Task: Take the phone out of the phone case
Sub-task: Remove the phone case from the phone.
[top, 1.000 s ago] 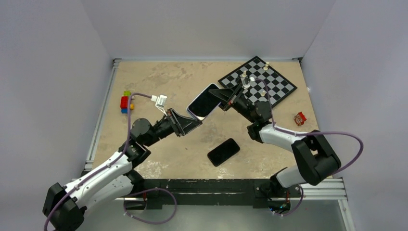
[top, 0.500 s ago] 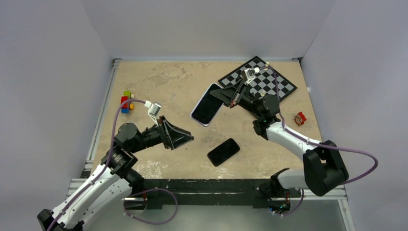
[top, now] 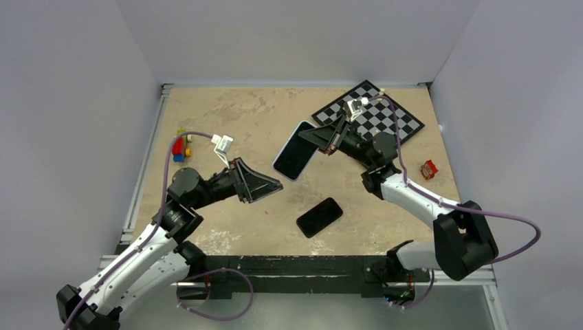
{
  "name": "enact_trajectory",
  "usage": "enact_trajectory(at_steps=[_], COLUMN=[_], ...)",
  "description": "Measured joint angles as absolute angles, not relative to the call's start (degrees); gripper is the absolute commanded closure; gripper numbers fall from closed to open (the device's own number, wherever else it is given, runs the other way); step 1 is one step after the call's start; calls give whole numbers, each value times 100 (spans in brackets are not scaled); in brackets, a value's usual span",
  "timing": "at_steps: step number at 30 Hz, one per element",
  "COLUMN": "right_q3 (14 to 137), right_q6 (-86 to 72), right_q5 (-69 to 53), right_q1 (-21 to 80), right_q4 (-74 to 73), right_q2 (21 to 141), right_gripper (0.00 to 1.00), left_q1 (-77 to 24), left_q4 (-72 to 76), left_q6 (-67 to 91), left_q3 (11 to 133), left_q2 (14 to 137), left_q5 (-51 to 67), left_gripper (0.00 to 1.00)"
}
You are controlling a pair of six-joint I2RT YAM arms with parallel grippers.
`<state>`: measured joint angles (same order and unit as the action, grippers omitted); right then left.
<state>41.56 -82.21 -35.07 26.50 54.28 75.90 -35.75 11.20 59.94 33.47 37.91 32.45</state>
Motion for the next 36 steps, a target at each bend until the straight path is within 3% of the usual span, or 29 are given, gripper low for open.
enact_trajectory(at_steps=[28, 36], right_q3=[4154, 4154], right_q6=[-8396, -8302], right_q5=[-3481, -3422], right_q1=[2626, 2633], right_q4=[5616, 5459], right_q2=[7478, 7478], right_gripper=[100, 100], left_q1=[-3575, -3575], left_q4=[1111, 1229], left_q6=[6069, 6200], left_q3=[3642, 3669], left_q2=[4351, 4222], left_q5=[2685, 2941], left_gripper=[43, 39])
